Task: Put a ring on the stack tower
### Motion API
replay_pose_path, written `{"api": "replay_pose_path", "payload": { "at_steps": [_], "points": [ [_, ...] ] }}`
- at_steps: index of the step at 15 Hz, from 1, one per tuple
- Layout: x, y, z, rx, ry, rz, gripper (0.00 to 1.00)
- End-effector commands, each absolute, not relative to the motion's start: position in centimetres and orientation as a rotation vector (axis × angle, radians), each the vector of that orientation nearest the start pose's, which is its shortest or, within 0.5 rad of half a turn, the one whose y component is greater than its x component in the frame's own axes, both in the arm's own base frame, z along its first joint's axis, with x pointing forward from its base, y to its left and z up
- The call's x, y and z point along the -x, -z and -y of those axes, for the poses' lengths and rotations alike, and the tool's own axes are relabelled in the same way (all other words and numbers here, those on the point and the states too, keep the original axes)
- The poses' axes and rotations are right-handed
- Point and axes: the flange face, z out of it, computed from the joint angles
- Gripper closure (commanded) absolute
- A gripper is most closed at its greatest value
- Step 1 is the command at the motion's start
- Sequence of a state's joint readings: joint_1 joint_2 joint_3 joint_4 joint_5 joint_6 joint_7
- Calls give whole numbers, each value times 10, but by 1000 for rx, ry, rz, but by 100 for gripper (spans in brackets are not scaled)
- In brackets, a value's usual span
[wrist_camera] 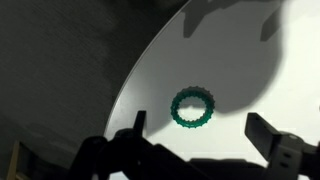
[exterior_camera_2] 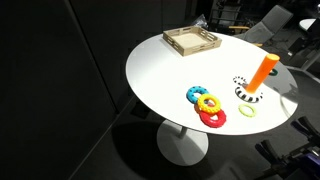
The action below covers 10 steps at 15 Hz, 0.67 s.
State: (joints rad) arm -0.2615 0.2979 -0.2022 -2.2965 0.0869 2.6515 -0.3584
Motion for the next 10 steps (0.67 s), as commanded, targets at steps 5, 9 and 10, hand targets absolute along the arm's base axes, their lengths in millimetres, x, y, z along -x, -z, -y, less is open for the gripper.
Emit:
{"api": "replay_pose_path", "payload": {
  "at_steps": [5, 9, 10],
  "points": [
    [-507, -188, 253, 3175, 97, -230, 0],
    [-513, -167, 252, 3170, 93, -213, 0],
    [-515, -162, 252, 3168, 94, -210, 0]
  ]
}}
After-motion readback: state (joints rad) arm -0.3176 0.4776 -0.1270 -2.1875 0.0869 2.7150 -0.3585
